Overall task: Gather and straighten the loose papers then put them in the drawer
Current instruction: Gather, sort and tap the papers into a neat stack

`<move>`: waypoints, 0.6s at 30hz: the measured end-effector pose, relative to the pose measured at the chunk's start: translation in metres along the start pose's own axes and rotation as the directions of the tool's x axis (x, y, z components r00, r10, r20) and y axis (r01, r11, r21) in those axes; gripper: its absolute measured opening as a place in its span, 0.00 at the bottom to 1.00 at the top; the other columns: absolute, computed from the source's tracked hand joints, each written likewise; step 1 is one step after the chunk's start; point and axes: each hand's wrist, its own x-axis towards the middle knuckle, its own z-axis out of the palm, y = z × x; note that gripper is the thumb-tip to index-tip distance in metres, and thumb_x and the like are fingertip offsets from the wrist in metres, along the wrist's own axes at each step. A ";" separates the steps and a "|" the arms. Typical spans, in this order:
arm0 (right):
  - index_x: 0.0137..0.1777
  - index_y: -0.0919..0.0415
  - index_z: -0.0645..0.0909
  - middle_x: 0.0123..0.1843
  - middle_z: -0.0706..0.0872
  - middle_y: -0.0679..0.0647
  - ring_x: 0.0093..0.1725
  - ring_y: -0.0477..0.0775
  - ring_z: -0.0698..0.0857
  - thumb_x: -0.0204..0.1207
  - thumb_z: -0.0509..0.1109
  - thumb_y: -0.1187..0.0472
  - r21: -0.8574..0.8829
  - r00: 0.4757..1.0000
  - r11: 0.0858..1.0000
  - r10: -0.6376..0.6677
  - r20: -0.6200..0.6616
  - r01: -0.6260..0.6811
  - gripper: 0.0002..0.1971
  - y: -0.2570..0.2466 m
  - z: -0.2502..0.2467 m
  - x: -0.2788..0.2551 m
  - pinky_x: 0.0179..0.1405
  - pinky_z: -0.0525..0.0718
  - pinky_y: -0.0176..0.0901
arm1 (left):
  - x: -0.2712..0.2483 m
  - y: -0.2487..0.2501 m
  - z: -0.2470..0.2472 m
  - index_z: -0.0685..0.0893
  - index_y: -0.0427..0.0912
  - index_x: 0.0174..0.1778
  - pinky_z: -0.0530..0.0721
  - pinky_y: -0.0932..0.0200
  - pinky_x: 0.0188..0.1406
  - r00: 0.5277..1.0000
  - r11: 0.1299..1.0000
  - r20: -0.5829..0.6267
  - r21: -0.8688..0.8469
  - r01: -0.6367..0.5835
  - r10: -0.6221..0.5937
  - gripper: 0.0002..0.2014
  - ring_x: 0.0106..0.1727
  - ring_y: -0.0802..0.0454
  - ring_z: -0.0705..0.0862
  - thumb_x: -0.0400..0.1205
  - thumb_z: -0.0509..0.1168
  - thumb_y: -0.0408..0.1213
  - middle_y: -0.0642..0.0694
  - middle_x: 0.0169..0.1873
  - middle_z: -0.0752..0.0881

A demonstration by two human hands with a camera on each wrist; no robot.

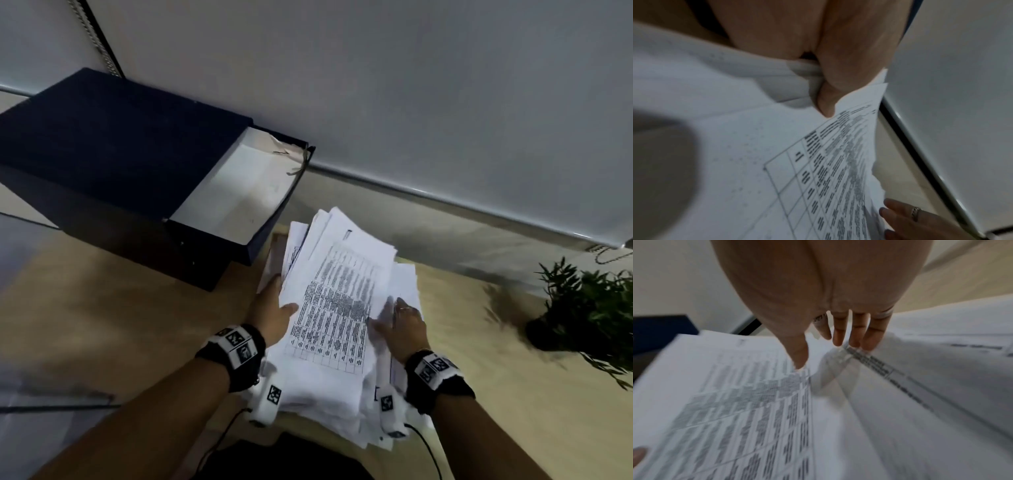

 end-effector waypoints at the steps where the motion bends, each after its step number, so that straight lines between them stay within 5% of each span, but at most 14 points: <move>1: 0.76 0.65 0.72 0.76 0.76 0.59 0.73 0.59 0.78 0.67 0.79 0.40 0.163 0.999 0.987 0.007 -0.047 0.001 0.43 0.003 -0.008 -0.003 0.72 0.77 0.52 | -0.005 0.002 -0.005 0.65 0.38 0.80 0.65 0.65 0.73 0.997 0.997 -0.019 -0.037 -0.069 0.069 0.33 0.79 0.47 0.71 0.80 0.70 0.35 0.43 0.78 0.72; 4: 0.76 0.63 0.71 0.64 0.86 0.53 0.57 0.52 0.87 0.62 0.87 0.56 0.693 0.995 0.718 -0.001 -0.097 0.068 0.43 -0.008 -0.044 -0.015 0.58 0.86 0.51 | -0.028 0.027 -0.024 0.75 0.38 0.74 0.71 0.81 0.61 0.956 0.940 -0.121 -0.185 -0.287 0.268 0.28 0.69 0.50 0.80 0.77 0.73 0.29 0.46 0.68 0.82; 6: 0.60 0.71 0.81 0.38 0.92 0.56 0.32 0.51 0.89 0.65 0.85 0.57 0.772 0.984 0.613 -0.072 -0.161 0.171 0.28 -0.030 -0.075 -0.027 0.35 0.87 0.48 | -0.040 0.052 -0.035 0.79 0.42 0.68 0.70 0.87 0.53 0.903 0.891 -0.215 -0.190 -0.412 0.371 0.24 0.60 0.57 0.82 0.76 0.74 0.28 0.48 0.62 0.84; 7: 0.53 0.74 0.84 0.30 0.91 0.53 0.27 0.50 0.88 0.68 0.83 0.59 0.774 0.970 0.588 -0.100 -0.221 0.237 0.21 -0.044 -0.091 -0.034 0.30 0.84 0.44 | -0.044 0.063 -0.040 0.80 0.46 0.66 0.71 0.86 0.53 0.875 0.868 -0.258 -0.188 -0.460 0.409 0.22 0.57 0.60 0.84 0.76 0.74 0.30 0.50 0.60 0.85; 9: 0.51 0.70 0.87 0.33 0.92 0.43 0.33 0.42 0.90 0.73 0.77 0.68 0.806 0.931 0.475 -0.089 -0.354 0.352 0.08 -0.068 -0.119 -0.043 0.33 0.86 0.37 | -0.051 0.084 -0.048 0.82 0.44 0.63 0.75 0.81 0.53 0.822 0.806 -0.340 -0.234 -0.544 0.456 0.18 0.55 0.70 0.85 0.77 0.73 0.33 0.56 0.53 0.88; 11: 0.49 0.65 0.88 0.39 0.93 0.42 0.40 0.42 0.91 0.73 0.76 0.72 0.810 0.886 0.375 -0.082 -0.456 0.452 0.07 -0.084 -0.137 -0.050 0.42 0.88 0.37 | -0.054 0.100 -0.053 0.83 0.34 0.60 0.78 0.79 0.51 0.768 0.755 -0.410 -0.240 -0.611 0.491 0.13 0.52 0.74 0.85 0.80 0.71 0.31 0.57 0.49 0.88; 13: 0.45 0.65 0.88 0.39 0.93 0.42 0.40 0.43 0.90 0.71 0.78 0.72 0.772 0.854 0.385 -0.096 -0.511 0.505 0.05 -0.091 -0.139 -0.057 0.44 0.89 0.38 | -0.052 0.105 -0.056 0.81 0.28 0.61 0.82 0.75 0.52 0.750 0.711 -0.453 -0.298 -0.637 0.482 0.15 0.53 0.71 0.87 0.80 0.70 0.28 0.50 0.51 0.88; 15: 0.46 0.71 0.88 0.36 0.92 0.39 0.37 0.34 0.89 0.70 0.79 0.73 0.721 0.849 0.472 -0.129 -0.513 0.507 0.06 -0.086 -0.127 -0.060 0.39 0.86 0.29 | -0.051 0.100 -0.055 0.78 0.28 0.66 0.86 0.66 0.55 0.787 0.698 -0.413 -0.381 -0.606 0.458 0.21 0.57 0.64 0.88 0.78 0.72 0.27 0.44 0.55 0.88; 18: 0.49 0.73 0.87 0.42 0.93 0.54 0.36 0.32 0.89 0.67 0.82 0.71 0.668 0.876 0.602 -0.119 -0.467 0.437 0.12 -0.076 -0.101 -0.056 0.35 0.85 0.27 | -0.045 0.070 -0.039 0.84 0.41 0.61 0.85 0.72 0.50 0.880 0.813 -0.325 -0.365 -0.454 0.346 0.20 0.49 0.74 0.87 0.73 0.77 0.28 0.56 0.48 0.88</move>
